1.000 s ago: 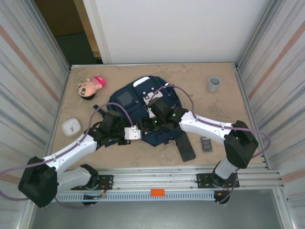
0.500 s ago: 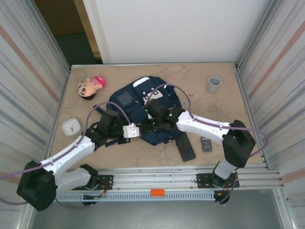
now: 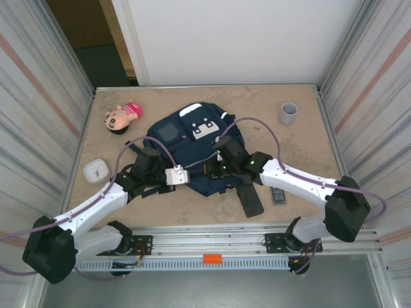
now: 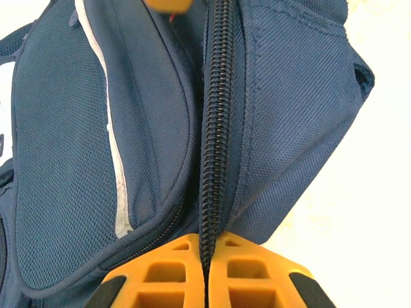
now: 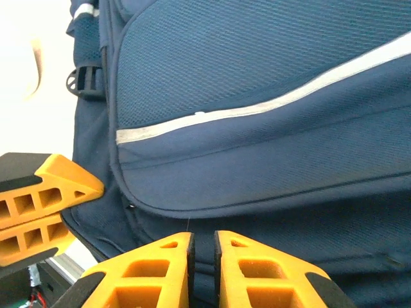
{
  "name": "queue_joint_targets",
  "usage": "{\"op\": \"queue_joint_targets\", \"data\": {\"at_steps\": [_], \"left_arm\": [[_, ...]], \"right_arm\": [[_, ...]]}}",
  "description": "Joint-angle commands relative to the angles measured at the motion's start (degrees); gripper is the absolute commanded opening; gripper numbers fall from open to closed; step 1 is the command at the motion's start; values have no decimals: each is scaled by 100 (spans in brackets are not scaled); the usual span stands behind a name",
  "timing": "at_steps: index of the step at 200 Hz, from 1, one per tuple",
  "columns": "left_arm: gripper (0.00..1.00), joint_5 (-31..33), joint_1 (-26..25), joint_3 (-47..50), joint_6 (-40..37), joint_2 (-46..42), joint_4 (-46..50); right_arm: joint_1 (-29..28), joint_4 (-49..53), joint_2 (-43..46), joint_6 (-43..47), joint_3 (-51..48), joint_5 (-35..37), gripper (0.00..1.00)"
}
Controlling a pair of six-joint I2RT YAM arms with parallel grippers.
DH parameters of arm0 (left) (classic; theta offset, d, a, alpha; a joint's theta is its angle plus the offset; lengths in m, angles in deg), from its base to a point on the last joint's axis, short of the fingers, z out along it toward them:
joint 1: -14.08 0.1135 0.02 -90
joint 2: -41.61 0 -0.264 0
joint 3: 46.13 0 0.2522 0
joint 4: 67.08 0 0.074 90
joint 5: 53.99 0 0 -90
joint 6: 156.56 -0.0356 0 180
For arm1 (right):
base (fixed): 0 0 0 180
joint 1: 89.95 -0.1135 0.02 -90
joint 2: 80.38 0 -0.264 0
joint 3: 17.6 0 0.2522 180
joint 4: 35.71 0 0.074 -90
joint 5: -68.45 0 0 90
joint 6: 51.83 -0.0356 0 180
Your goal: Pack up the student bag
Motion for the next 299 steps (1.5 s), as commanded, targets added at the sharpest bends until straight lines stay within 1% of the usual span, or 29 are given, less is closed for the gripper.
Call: {"op": "queue_joint_targets", "data": {"at_steps": [1,24,37,46,54,58,69,75,81,90,97,108,118,132,146,165,172,190,202,213,227,238,250,267,281,299], "left_arm": [[0,406,69,-106,124,-47,-36],[0,545,112,-134,183,-85,112],[0,611,139,-103,196,-129,189],[0,678,161,-80,189,-156,190],[0,721,192,-71,221,-163,184],[1,728,209,-65,250,-169,175],[9,681,262,-68,333,-167,122],[15,624,264,-86,397,-182,98],[24,495,264,-133,455,-188,124],[34,113,263,-253,538,-204,255],[43,-171,224,-372,630,-212,414],[54,-427,66,-540,863,-220,585],[57,-447,-182,-637,1122,-265,642],[61,-168,-667,-677,1435,-331,532],[63,55,-1086,-603,1745,-342,168],[65,-23,-1357,-557,2142,-157,-221],[63,16,-1400,-515,2245,-39,-412],[52,322,-1474,-419,2392,264,-788],[40,710,-1478,-424,2448,442,-881],[27,965,-1477,-511,2375,521,-721],[14,1007,-1477,-569,2123,466,-358],[5,1059,-1468,-578,1921,345,-36],[1,1192,-1399,-557,1790,167,259],[0,1293,-1180,-529,1679,-111,703],[0,1355,-997,-520,1592,-345,1028],[1,1412,-824,-498,1541,-601,1292]], "right_arm": [[354,108,546,-158,-321,20,3],[1056,97,1063,-193,-904,-162,3],[1427,128,1346,-161,-1152,-269,0],[1582,136,1518,-119,-1233,-372,0],[1612,99,1660,-77,-1272,-438,0],[1597,45,1724,-64,-1301,-471,0],[1500,-223,1841,-98,-1397,-630,0],[1414,-399,1882,-147,-1463,-707,0],[1297,-559,1889,-210,-1513,-768,0],[1102,-736,1862,-248,-1537,-821,0],[949,-755,1815,-269,-1500,-778,0],[733,-713,1754,-282,-1382,-633,0],[549,-700,1720,-274,-1267,-532,0],[333,-750,1703,-283,-1115,-408,0],[147,-860,1682,-316,-996,-325,0],[-32,-1015,1582,-349,-857,-333,0],[-79,-1051,1526,-333,-818,-392,0],[-122,-1072,1426,-306,-745,-480,0],[-124,-1090,1437,-306,-745,-534,0],[-96,-1043,1487,-289,-762,-516,0],[55,-901,1590,-261,-825,-475,0],[340,-886,1695,-243,-994,-617,0],[778,-924,1808,-352,-1238,-885,0],[1310,-937,1970,-420,-1540,-1120,0],[1506,-862,2076,-415,-1657,-1130,0],[1462,-942,2190,-428,-1741,-1171,0]]}}
